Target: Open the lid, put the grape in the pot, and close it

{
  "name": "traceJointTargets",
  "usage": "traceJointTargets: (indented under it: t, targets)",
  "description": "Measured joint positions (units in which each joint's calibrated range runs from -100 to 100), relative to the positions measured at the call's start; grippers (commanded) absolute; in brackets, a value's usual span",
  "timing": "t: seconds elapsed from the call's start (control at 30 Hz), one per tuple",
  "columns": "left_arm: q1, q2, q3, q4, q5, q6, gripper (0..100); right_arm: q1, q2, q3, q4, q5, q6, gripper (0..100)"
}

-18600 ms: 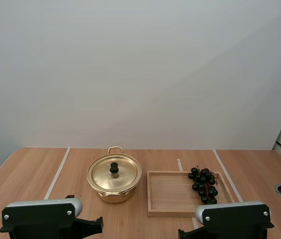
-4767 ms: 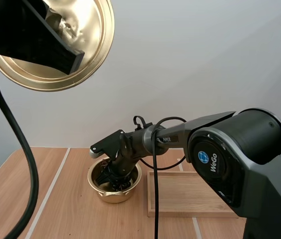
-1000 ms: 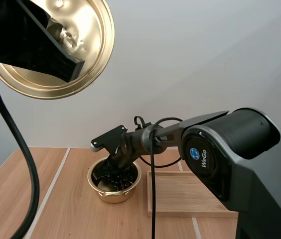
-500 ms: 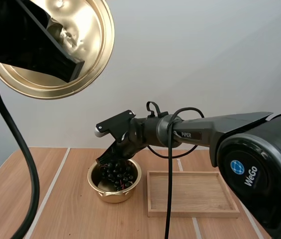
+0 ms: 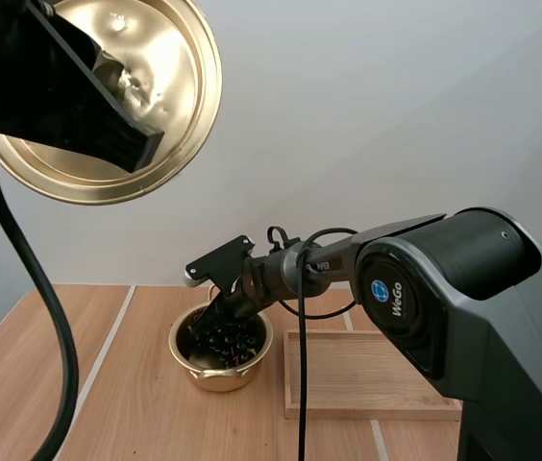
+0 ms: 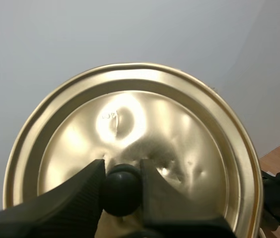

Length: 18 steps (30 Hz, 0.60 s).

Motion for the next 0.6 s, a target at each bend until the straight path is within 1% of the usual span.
traceJointTargets:
  t: [0.23, 0.6]
  targets:
    - [0.0, 0.0, 0.0, 0.0, 0.0, 0.0, 0, 0.0, 0.14, -0.37, 0.11, 2.23, 0.0, 0]
    - [0.0, -0.39, 0.0, 0.0, 0.5, 0.0, 0, 0.0, 3.13, -0.71, 0.11, 0.67, 0.0, 0]
